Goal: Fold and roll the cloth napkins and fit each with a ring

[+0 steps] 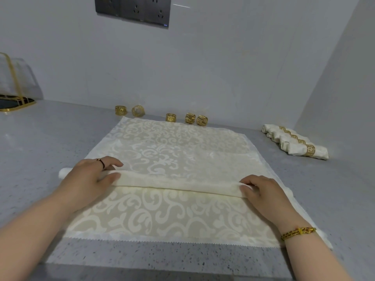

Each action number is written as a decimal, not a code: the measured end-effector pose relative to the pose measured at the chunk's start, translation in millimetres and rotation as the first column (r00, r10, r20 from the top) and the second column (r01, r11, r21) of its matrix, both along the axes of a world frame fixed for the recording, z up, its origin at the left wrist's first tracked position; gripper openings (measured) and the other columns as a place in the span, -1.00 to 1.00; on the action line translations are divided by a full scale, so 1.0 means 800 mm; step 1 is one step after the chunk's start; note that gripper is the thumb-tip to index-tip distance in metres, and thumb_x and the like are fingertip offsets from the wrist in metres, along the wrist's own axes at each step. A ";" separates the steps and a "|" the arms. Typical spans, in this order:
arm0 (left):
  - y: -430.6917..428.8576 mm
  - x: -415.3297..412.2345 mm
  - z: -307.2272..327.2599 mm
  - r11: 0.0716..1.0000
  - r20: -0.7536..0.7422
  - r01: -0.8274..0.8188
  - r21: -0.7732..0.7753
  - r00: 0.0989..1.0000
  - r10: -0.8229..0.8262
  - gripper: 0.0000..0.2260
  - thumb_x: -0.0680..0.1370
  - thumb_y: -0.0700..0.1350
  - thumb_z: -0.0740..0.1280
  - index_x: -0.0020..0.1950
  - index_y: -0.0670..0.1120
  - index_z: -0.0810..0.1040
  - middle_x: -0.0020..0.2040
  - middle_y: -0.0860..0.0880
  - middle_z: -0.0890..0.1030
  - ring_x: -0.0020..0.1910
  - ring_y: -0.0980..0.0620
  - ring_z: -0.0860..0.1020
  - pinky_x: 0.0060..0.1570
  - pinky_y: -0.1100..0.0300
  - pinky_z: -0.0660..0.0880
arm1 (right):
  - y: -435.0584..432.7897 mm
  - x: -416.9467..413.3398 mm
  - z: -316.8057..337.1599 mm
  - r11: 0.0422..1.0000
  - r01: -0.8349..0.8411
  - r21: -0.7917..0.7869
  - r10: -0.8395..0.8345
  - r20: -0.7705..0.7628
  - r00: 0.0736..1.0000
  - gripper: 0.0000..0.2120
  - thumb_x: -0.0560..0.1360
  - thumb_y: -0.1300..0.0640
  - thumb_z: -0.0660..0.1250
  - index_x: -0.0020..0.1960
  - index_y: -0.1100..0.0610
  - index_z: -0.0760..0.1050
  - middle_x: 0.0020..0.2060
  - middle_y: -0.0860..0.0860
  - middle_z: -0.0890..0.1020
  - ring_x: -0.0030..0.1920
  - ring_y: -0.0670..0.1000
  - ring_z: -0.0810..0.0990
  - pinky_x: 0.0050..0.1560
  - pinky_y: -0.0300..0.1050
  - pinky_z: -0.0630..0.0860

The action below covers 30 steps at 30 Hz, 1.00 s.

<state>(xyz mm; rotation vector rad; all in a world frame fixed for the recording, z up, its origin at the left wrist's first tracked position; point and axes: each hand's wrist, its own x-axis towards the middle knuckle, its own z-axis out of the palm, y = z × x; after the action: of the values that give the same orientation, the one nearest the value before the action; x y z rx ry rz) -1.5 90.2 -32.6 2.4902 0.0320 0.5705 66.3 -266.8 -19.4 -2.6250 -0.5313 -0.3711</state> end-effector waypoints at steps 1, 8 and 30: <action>0.001 0.001 -0.002 1.000 0.005 0.003 -0.017 1.000 -0.003 -0.74 0.50 -0.17 0.31 -0.11 0.22 0.38 -0.20 0.11 0.54 -0.02 -0.03 0.46 -0.02 0.18 0.31 | 0.001 0.000 -0.001 1.000 0.012 -0.016 -0.012 0.005 1.000 -0.85 0.52 0.16 0.24 0.03 0.12 0.55 -0.23 -0.06 0.50 -0.09 -0.03 0.43 -0.06 -0.25 0.24; -0.006 0.010 -0.005 0.971 0.046 -0.039 0.234 0.998 0.029 -0.85 0.44 -0.21 0.39 -0.01 -0.08 0.61 -0.10 0.01 0.61 -0.05 -0.08 0.53 -0.01 0.19 0.27 | 0.013 0.002 -0.006 0.993 0.004 -0.117 0.006 0.090 0.996 -0.91 0.44 0.30 0.31 -0.07 0.19 0.50 -0.20 0.01 0.51 -0.15 0.05 0.44 -0.09 -0.15 0.25; -0.006 -0.037 0.015 0.982 -0.127 0.150 0.114 0.983 -0.136 -0.78 0.54 -0.14 0.26 -0.09 0.21 0.52 -0.09 0.18 0.59 0.02 0.17 0.50 -0.09 0.53 0.33 | -0.026 -0.041 0.024 0.998 -0.003 -0.068 -0.009 -0.174 0.985 -0.80 0.54 0.18 0.19 0.07 0.05 0.56 -0.17 -0.19 0.54 -0.20 -0.24 0.46 -0.26 -0.54 0.34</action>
<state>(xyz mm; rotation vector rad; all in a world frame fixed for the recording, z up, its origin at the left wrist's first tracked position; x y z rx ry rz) -30.7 85.3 -20.3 2.6177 -0.1400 0.3742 33.4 -287.5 -0.5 -2.6904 -0.4896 -0.1240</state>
